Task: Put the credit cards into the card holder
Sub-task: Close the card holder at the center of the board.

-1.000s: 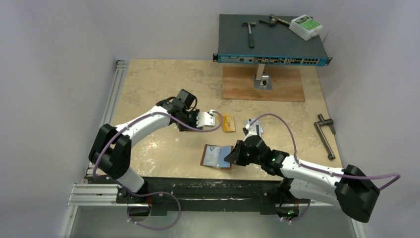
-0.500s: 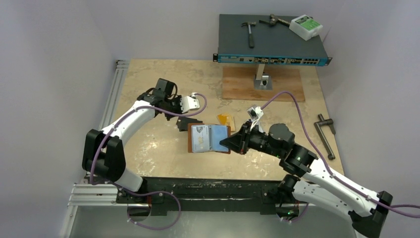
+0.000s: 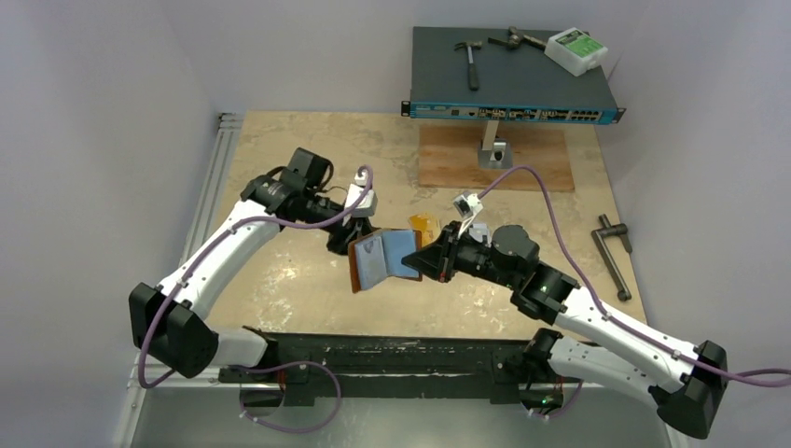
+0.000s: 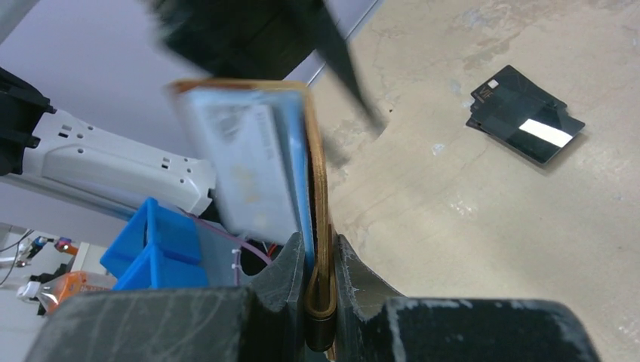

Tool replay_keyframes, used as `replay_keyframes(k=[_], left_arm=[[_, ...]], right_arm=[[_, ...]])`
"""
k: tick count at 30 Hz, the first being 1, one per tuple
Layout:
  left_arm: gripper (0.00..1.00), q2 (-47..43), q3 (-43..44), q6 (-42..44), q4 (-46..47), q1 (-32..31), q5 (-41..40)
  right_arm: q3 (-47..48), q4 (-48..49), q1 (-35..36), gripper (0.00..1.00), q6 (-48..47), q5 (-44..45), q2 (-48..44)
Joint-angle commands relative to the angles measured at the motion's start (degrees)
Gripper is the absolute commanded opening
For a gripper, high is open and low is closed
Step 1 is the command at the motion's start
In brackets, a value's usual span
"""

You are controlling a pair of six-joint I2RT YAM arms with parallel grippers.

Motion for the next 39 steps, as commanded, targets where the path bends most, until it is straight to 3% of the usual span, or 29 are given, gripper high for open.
replay_keyframes(k=[1,5,6,8,9,11,17,28,31,33,34,35,36,37,39], left_arm=[[0.37,1.7,6.6,0.5,-25.9,-3.4,41.9],[0.41,6.7,13.8,25.3,-51.3,-3.5,44.2],[0.53,7.6,14.4,29.4,-54.4,-3.5,44.3],[0.63,7.8,14.0,30.8,-54.7,-3.4,44.1],[0.78,7.9,13.7,31.2,-54.5,-3.5,44.1],[0.89,8.0,13.4,31.5,-53.7,-3.3,44.4],[0.98,10.0,16.1,33.6,-55.0,-0.8,45.3],[1.0,10.7,18.0,33.8,-55.0,0.7,44.4],[1.0,12.0,20.3,30.2,-54.4,0.6,42.8],[1.0,11.6,20.3,22.3,-49.2,0.2,40.7],[1.0,10.4,19.2,14.4,-42.7,-0.3,38.6],[1.0,8.2,16.4,1.2,-31.5,-1.2,33.6],[1.0,4.4,11.2,-20.3,-13.7,-3.1,24.1],[1.0,-0.6,6.0,-31.9,-3.2,-5.3,15.4],[1.0,-2.4,4.4,-32.3,-1.5,-6.0,15.1]], right_arm=[[0.5,10.6,-0.3,0.0,1.7,-0.7,1.4],[-0.5,11.8,-0.3,0.0,2.4,-0.4,2.2],[-0.7,11.8,-0.3,0.0,2.5,-0.3,2.1],[-0.7,11.7,-0.4,0.0,2.4,-0.5,2.0],[-0.6,11.7,-0.3,0.0,2.2,-0.7,2.1],[-0.2,11.5,-0.3,0.0,1.5,-0.8,2.2],[0.0,13.2,-0.3,0.0,1.5,-4.9,3.1],[0.9,17.9,1.0,0.0,2.0,-9.7,7.7],[1.5,17.5,1.3,0.0,1.6,-9.9,8.7],[1.6,17.4,1.3,0.0,1.4,-9.7,8.6],[1.7,17.2,1.3,0.0,1.3,-9.5,8.5],[1.9,16.8,1.3,0.0,1.0,-9.2,8.4],[2.3,16.2,1.3,0.0,0.6,-9.0,8.3],[2.6,15.7,1.3,0.0,0.3,-8.9,8.2],[3.0,15.4,1.3,0.0,-0.4,-8.9,8.1]])
